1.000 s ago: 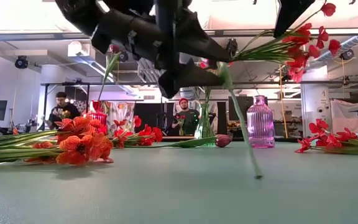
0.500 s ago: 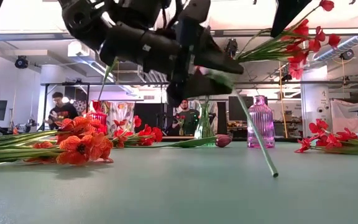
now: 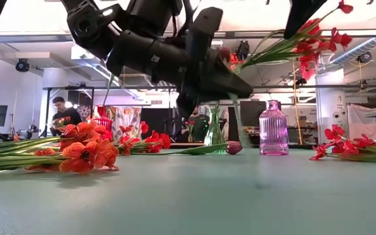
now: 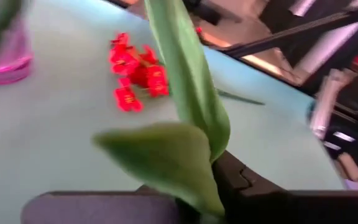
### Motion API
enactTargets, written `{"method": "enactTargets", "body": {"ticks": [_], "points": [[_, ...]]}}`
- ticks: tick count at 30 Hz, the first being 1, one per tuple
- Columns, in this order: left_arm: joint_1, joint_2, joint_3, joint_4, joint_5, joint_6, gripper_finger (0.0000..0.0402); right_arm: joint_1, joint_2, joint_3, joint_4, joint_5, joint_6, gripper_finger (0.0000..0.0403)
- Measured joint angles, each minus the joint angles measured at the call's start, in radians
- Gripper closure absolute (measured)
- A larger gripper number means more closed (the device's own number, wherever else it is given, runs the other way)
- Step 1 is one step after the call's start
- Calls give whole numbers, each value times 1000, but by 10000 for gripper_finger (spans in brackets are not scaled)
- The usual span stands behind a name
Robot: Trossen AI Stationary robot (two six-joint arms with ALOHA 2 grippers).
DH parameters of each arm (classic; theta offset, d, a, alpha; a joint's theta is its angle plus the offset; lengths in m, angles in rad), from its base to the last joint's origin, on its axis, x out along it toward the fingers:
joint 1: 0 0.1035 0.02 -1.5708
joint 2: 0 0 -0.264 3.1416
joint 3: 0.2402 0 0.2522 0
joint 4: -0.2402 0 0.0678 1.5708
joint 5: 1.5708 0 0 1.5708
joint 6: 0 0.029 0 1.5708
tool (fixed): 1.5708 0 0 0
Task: Sort flowers into vase by color
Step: Put the bottom red flowers into the violet flower vase
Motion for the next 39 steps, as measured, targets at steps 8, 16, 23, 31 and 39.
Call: {"method": "enactTargets", "body": {"ticks": [8, 16, 23, 31, 39], "points": [[0, -100, 0, -125, 153, 62, 398, 0, 0, 0, -10, 1, -10, 390], [0, -141, -1, -321, 230, 65, 354, 0, 0, 0, -10, 0, -17, 390], [1, -146, -1, -348, 239, 66, 260, 0, 0, 0, -12, -39, -65, 390], [2, -158, -1, -375, 289, 71, 188, 0, 0, 0, -56, -81, -68, 390], [17, -235, -1, -571, 292, 123, 174, 0, 0, 0, -92, -72, -140, 390]]}}
